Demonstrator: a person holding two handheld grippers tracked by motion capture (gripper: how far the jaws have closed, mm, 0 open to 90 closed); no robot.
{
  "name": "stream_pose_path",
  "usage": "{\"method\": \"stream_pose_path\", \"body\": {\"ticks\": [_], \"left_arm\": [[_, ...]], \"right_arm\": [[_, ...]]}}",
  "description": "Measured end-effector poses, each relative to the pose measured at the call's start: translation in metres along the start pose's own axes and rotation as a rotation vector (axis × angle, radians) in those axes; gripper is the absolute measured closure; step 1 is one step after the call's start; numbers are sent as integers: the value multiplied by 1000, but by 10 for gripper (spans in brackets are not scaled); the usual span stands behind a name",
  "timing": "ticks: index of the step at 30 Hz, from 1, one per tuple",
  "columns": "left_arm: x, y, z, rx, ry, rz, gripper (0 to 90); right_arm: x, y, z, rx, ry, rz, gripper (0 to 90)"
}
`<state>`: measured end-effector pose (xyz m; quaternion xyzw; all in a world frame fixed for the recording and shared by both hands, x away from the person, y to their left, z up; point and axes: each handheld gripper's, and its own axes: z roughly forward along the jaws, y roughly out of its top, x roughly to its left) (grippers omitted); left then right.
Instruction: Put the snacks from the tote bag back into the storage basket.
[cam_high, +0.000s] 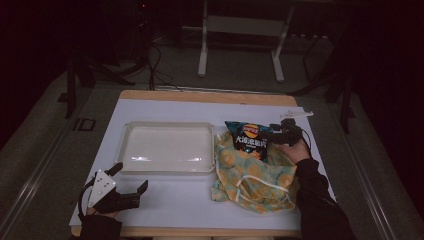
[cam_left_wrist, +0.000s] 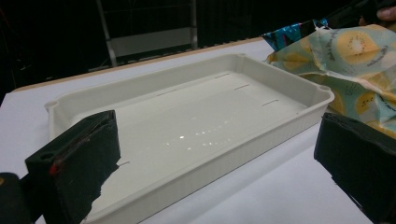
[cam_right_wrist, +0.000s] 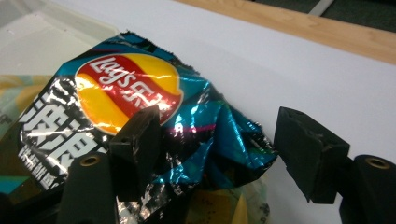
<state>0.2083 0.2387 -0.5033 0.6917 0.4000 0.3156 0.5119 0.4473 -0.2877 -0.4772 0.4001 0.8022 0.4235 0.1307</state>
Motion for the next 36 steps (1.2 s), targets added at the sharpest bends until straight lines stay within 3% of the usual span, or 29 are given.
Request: {"method": "stream_pose_path", "body": {"ticks": [10, 13, 14, 15, 17, 36], "left_arm": [[0, 0, 0, 3, -2, -3, 9], [0, 0, 0, 0, -1, -4, 8], [0, 0, 0, 0, -1, -4, 9], [0, 0, 0, 1, -2, -5, 9], [0, 0, 0, 0, -2, -5, 8], [0, 0, 1, -3, 2, -8, 9]], "right_arm": [[-1, 1, 5, 73, 25, -30, 492], [-2, 1, 6, 101, 22, -47, 637], [-2, 1, 6, 101, 22, -47, 637], [-1, 2, 5, 103, 27, -65, 821], [0, 3, 3, 102, 35, -64, 889], [24, 28, -37, -7, 96, -108, 900]]}}
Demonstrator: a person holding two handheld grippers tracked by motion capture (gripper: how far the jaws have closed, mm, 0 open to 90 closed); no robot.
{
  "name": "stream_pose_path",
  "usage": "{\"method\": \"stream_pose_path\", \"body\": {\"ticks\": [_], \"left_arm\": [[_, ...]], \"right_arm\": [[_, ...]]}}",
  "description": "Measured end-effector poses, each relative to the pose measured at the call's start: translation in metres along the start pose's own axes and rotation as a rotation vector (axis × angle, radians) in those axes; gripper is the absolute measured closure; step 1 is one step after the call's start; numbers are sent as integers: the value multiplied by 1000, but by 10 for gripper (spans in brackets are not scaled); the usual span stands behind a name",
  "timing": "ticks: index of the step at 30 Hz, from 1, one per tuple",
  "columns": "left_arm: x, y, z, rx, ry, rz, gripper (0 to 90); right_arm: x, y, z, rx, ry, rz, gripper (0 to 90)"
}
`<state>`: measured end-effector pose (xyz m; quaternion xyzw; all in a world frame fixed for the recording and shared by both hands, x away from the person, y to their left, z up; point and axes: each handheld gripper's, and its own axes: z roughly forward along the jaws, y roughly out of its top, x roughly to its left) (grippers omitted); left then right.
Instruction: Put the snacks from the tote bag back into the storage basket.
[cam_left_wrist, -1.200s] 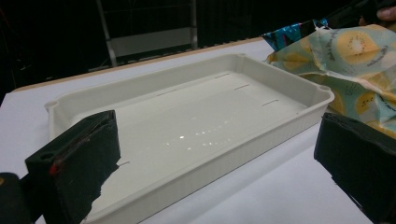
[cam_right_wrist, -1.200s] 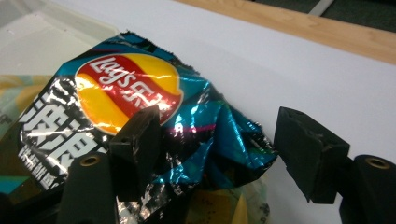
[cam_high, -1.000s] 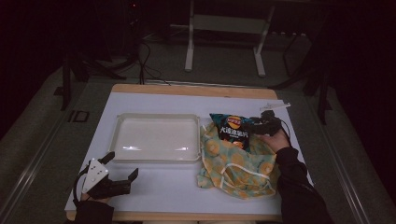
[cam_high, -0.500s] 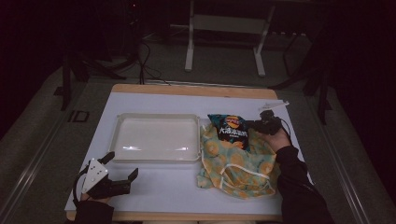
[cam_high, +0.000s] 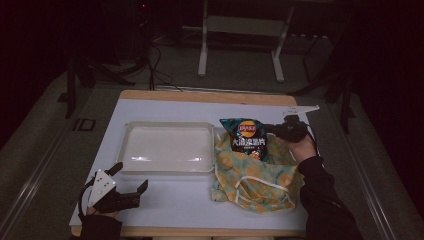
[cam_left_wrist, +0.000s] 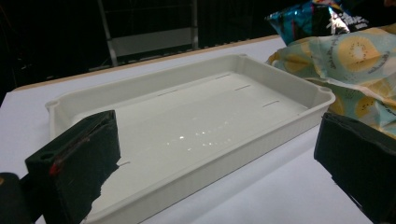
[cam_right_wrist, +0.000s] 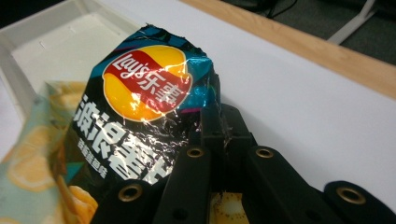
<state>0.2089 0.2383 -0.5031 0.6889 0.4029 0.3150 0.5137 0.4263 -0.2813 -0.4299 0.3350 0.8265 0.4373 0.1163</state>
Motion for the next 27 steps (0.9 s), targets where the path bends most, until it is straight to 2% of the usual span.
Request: {"method": "stream_pose_path", "body": {"ticks": [4, 16, 27], "left_arm": [[0, 0, 0, -1, -1, 0, 8], [0, 0, 0, 2, 4, 2, 8], [0, 0, 0, -3, 6, -2, 9]], "right_arm": [[4, 5, -7, -19, 13, -4, 900], [19, 32, -39, -81, -9, -47, 900], [26, 64, -66, -131, -75, -67, 900]]}}
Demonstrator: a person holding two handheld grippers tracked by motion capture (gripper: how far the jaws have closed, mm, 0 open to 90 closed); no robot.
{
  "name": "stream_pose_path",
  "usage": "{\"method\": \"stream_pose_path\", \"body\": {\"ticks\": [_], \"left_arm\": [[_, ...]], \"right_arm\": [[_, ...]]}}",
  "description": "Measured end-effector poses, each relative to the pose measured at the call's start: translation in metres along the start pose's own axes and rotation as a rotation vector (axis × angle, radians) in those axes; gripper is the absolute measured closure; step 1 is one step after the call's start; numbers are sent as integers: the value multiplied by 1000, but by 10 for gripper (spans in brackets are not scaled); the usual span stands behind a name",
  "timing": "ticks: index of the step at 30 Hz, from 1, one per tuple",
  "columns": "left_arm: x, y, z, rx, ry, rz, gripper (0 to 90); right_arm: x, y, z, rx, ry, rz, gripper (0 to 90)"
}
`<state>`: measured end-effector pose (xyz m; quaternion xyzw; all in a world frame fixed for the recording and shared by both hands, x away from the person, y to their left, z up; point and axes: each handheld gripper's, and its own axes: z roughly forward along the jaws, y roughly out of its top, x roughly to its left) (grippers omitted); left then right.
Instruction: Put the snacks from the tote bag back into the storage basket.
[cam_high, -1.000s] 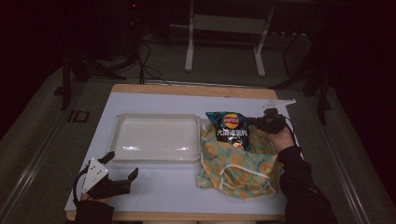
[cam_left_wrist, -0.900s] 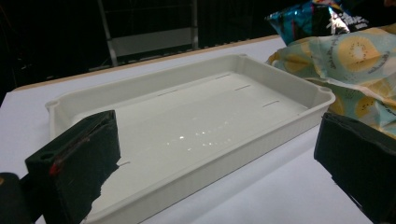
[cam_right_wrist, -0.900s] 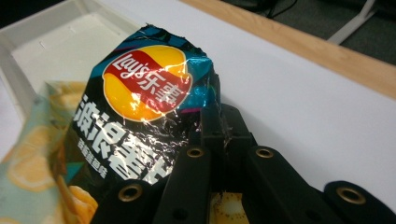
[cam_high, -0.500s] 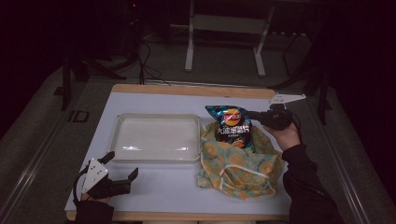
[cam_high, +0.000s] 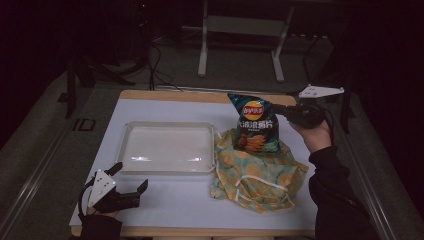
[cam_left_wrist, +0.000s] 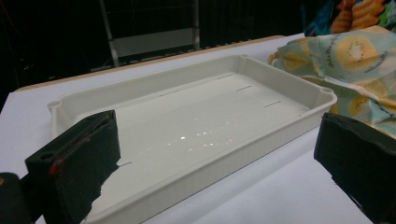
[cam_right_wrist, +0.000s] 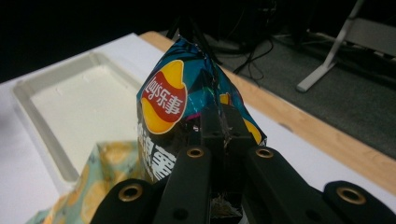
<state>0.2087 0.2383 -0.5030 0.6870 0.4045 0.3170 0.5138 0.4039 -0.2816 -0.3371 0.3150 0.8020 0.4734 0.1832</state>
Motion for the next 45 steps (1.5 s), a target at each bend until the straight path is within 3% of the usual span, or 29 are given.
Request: {"method": "stream_pose_path", "body": {"ticks": [9, 20, 31, 43, 45], "left_arm": [[-1, 0, 0, -3, -7, 4, 9], [-1, 0, -1, -8, -10, 2, 8], [0, 0, -2, -6, -9, 2, 9], [0, 0, -3, -8, -12, 4, 8], [0, 0, -3, -8, -12, 4, 9]], "right_arm": [[6, 40, -16, -52, -48, -24, 900], [27, 81, -13, -87, -46, -67, 900], [58, 98, 19, -132, 48, -88, 900], [97, 101, 70, -148, 204, -117, 900], [102, 100, 78, -165, 231, -103, 900]]}}
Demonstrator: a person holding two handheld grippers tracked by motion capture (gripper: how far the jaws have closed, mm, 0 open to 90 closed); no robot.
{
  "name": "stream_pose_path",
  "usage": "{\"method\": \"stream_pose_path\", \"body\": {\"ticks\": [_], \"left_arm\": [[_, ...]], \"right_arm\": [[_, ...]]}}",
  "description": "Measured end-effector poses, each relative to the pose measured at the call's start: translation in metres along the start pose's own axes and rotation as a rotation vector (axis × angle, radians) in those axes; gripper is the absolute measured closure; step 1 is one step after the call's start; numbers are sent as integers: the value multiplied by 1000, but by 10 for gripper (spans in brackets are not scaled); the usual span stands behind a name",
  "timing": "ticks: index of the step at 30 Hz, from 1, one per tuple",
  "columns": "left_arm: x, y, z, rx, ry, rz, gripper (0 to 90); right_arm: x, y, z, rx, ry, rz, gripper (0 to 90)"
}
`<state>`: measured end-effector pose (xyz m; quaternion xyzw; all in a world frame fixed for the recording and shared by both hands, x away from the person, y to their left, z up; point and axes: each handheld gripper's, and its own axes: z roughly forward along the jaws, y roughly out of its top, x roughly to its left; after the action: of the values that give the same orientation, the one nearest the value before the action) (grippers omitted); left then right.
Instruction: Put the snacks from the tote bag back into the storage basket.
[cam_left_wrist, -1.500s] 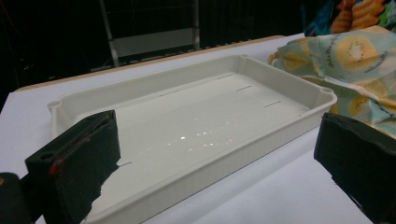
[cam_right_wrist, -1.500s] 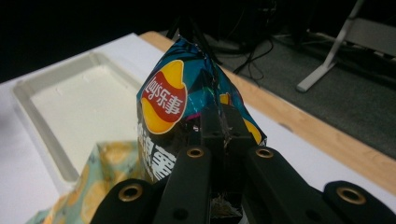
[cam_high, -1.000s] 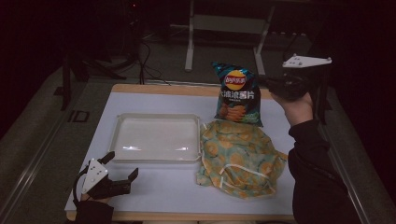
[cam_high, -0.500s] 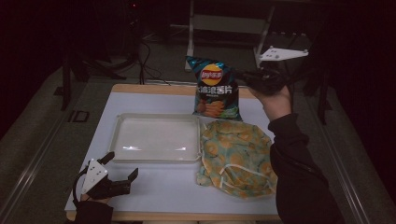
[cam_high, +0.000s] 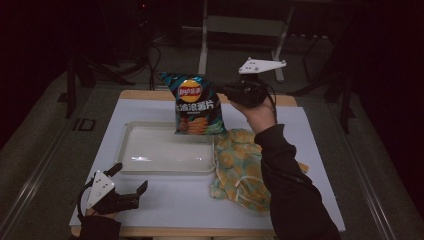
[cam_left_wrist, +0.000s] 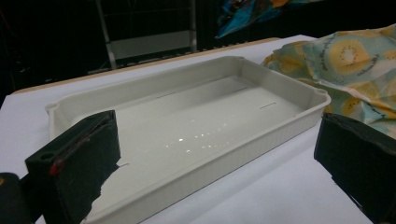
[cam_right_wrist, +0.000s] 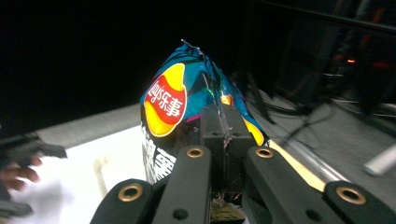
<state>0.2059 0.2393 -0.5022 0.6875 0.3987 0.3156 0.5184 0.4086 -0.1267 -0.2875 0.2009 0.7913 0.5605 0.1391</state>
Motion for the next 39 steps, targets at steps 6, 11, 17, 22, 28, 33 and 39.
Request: {"method": "stream_pose_path", "body": {"ticks": [6, 11, 17, 22, 28, 33, 39], "left_arm": [[0, 0, 0, 1, 0, 3, 9], [0, 0, 0, 0, -1, 6, 9], [0, 0, -1, -2, 1, 5, 8], [0, 0, -1, -2, 0, 8, 9], [0, 0, -1, -3, -2, 10, 9], [0, 0, -1, 0, -4, 12, 9], [0, 0, -1, 0, -4, 11, 9]], "right_arm": [[14, -5, 28, -15, 60, 12, 900], [25, -12, 48, -23, 100, 29, 900], [35, -29, 69, -14, 145, 50, 900], [37, -38, 78, -3, 161, 65, 900], [39, -67, 98, 41, 194, 101, 900], [34, -82, 102, 49, 218, 140, 900], [27, -98, 105, 106, 187, 144, 900]]}}
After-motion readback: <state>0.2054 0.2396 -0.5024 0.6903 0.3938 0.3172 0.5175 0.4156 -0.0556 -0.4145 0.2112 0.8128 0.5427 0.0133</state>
